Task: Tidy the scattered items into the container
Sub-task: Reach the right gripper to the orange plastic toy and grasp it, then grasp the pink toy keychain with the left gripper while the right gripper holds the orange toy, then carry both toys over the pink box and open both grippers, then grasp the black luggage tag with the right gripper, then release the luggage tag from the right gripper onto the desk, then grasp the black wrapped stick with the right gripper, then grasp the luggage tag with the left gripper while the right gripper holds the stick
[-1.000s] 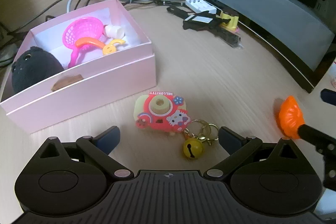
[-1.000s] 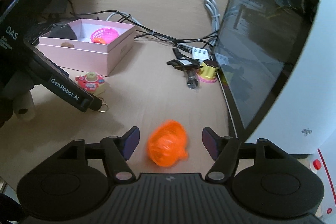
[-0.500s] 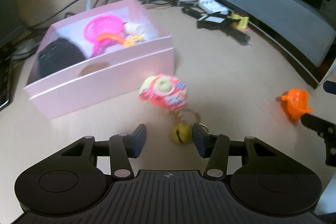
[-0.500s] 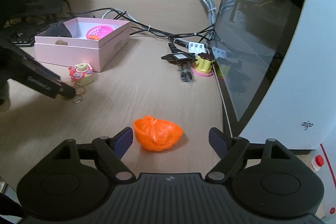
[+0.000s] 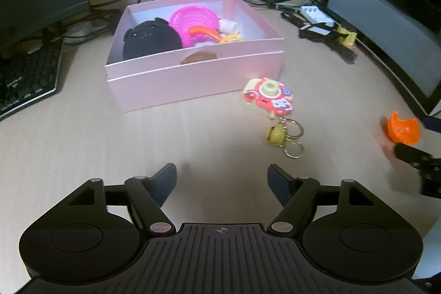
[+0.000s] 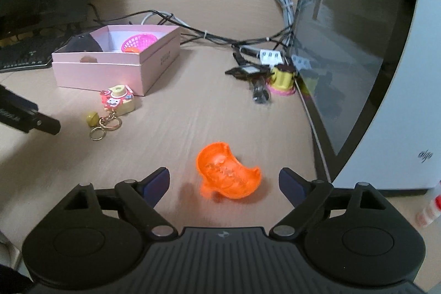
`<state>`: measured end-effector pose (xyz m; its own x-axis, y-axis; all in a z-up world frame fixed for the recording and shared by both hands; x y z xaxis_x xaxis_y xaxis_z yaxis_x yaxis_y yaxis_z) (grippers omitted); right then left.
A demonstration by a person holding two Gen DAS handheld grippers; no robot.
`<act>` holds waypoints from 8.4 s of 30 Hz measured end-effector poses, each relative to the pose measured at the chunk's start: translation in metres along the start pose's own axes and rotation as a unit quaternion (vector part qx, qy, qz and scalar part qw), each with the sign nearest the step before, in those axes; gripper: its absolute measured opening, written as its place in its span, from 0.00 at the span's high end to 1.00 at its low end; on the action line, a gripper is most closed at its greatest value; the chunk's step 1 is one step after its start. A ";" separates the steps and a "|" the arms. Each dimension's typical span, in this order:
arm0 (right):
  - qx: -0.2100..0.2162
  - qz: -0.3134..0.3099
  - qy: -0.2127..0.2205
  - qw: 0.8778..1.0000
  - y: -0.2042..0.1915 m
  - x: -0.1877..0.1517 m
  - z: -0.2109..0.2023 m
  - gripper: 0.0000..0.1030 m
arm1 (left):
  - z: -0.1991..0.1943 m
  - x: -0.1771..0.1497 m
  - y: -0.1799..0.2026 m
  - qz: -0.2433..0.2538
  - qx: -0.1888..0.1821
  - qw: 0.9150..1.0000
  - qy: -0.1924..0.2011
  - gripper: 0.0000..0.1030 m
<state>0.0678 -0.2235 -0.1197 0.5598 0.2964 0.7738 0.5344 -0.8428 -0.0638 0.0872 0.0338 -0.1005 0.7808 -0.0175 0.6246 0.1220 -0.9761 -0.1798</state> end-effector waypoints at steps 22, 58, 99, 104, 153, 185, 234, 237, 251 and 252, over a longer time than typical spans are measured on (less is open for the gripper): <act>0.005 0.013 0.000 1.000 0.014 0.006 -0.002 0.42 | 0.008 0.030 0.044 0.009 -0.043 0.999 0.027 0.07; 0.121 -0.085 0.016 0.989 -0.087 0.050 0.008 0.42 | -0.034 -0.002 -0.008 -0.007 -0.031 0.999 0.016 0.39; 0.131 -0.148 0.098 0.975 -0.113 0.215 0.124 0.28 | 0.031 0.216 -0.079 -0.057 -0.074 0.991 0.099 0.16; 0.127 -0.104 0.070 0.984 -0.080 0.185 0.137 0.25 | 0.028 0.180 -0.062 -0.040 -0.087 0.992 0.088 0.08; -0.022 0.010 -0.019 1.000 0.036 0.112 0.149 0.45 | 0.011 0.070 0.004 0.024 -0.129 0.991 0.011 0.02; -0.125 -0.026 0.014 0.992 0.069 0.107 0.134 0.44 | -0.024 0.003 -0.030 -0.060 -0.041 0.997 -0.034 0.01; 0.032 0.004 -0.001 0.999 -0.010 0.019 0.014 0.42 | 0.003 0.012 0.068 -0.019 -0.074 0.997 -0.022 0.01; 0.033 0.007 0.000 0.999 -0.007 0.018 0.012 0.42 | 0.006 0.012 0.078 -0.003 -0.061 0.998 -0.002 0.01; 0.040 0.035 0.001 0.999 0.014 -0.001 0.002 0.38 | 0.024 0.026 0.099 0.034 -0.014 0.998 0.048 0.26; 0.042 0.034 0.002 0.999 0.015 0.000 0.003 0.38 | 0.024 0.027 0.099 0.033 -0.019 0.998 0.045 0.26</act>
<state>0.0774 -0.2346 -0.1226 0.5939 0.2371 0.7688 0.5464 -0.8203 -0.1690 0.1353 -0.0578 -0.1198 0.7274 -0.1003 0.6788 0.0477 -0.9795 -0.1959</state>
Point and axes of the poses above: each gripper's, at about its wrist camera, not at the fingertips, and z roughly the way its jaws point, y to its right, x to its top, the point moved 9 cm from there along z, roughly the way its jaws point, and after that the axes turned 14 degrees about x, right-handed, at the moved point
